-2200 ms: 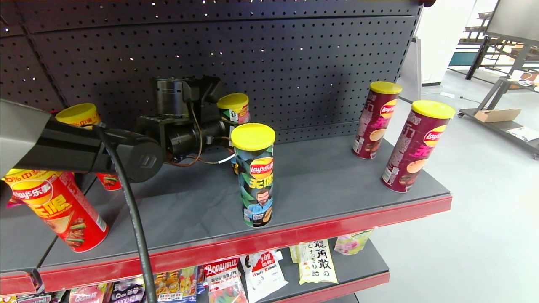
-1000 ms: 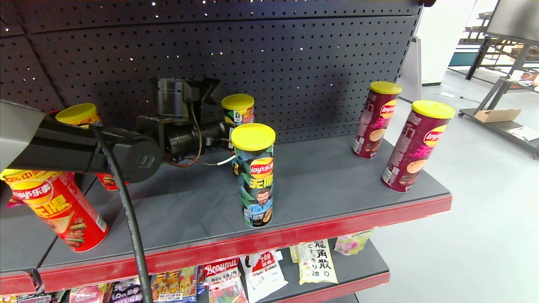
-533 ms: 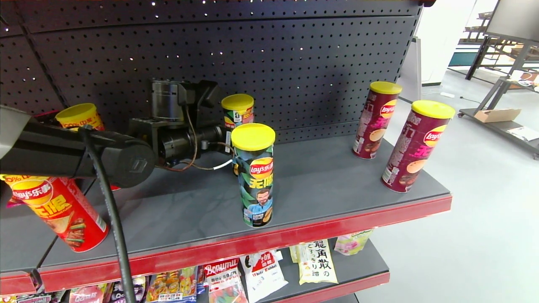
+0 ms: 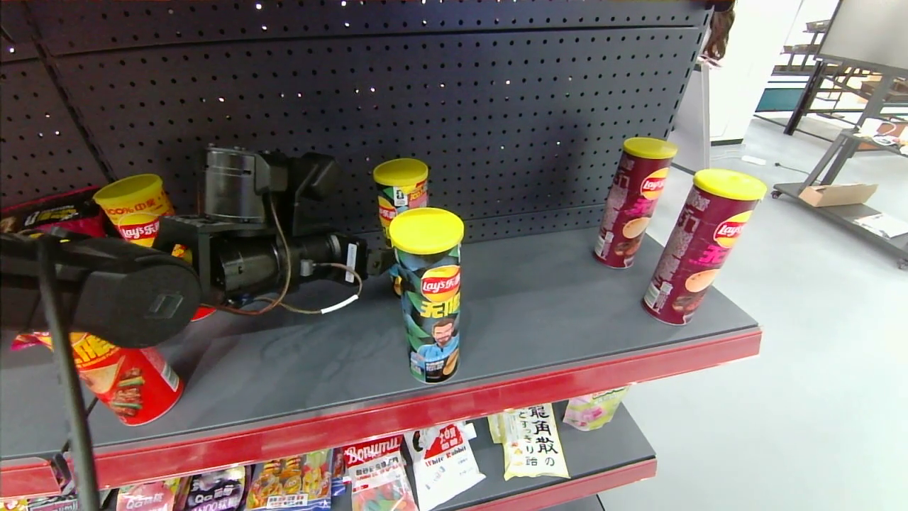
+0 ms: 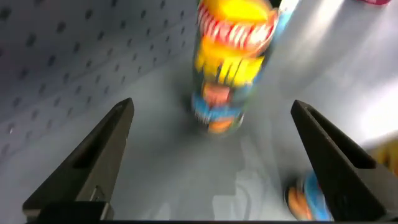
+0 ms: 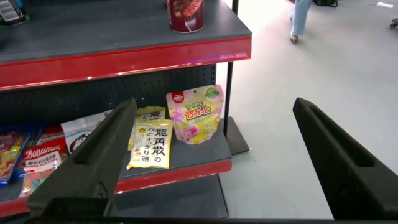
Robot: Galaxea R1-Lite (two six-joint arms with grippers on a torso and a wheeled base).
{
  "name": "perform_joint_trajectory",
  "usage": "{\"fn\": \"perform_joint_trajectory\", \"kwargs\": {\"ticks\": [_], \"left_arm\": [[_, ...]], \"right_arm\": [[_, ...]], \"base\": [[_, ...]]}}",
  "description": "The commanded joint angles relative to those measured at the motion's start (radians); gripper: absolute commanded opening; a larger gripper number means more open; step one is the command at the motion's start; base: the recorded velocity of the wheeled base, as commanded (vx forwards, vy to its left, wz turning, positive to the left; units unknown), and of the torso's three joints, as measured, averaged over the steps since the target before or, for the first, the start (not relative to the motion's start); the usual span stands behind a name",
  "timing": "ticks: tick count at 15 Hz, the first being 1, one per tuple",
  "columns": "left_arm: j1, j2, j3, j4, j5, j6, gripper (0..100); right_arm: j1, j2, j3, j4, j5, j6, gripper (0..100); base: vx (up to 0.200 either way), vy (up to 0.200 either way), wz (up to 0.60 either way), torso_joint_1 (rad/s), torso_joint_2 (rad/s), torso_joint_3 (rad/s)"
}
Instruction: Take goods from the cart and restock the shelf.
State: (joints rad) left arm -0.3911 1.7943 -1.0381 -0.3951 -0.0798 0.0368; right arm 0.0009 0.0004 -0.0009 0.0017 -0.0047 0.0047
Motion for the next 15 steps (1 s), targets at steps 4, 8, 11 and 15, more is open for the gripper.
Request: {"fn": "perform_joint_trajectory", "kwargs": {"ticks": [4, 8, 11, 15], "left_arm": [[0.089, -0.596, 0.354, 0.213, -0.018, 0.049, 100], [0.170, -1.247, 0.504, 0.647, -0.002, 0.120, 100], [0.181, -1.494, 0.547, 0.783, 0.104, 0.115, 100], [0.181, -1.500, 0.550, 0.734, 0.107, 0.126, 100]], "right_arm": [[0.001, 0.000, 0.001, 0.000, 0.000, 0.000, 100], [0.001, 0.000, 0.001, 0.000, 0.000, 0.000, 100], [0.001, 0.000, -0.001, 0.000, 0.000, 0.000, 100], [0.001, 0.000, -0.001, 0.000, 0.000, 0.000, 100]], "base": [[0.000, 0.000, 0.00, 0.000, 0.00, 0.000], [0.000, 0.000, 0.00, 0.000, 0.00, 0.000], [0.000, 0.000, 0.00, 0.000, 0.00, 0.000], [0.000, 0.000, 0.00, 0.000, 0.00, 0.000]]}}
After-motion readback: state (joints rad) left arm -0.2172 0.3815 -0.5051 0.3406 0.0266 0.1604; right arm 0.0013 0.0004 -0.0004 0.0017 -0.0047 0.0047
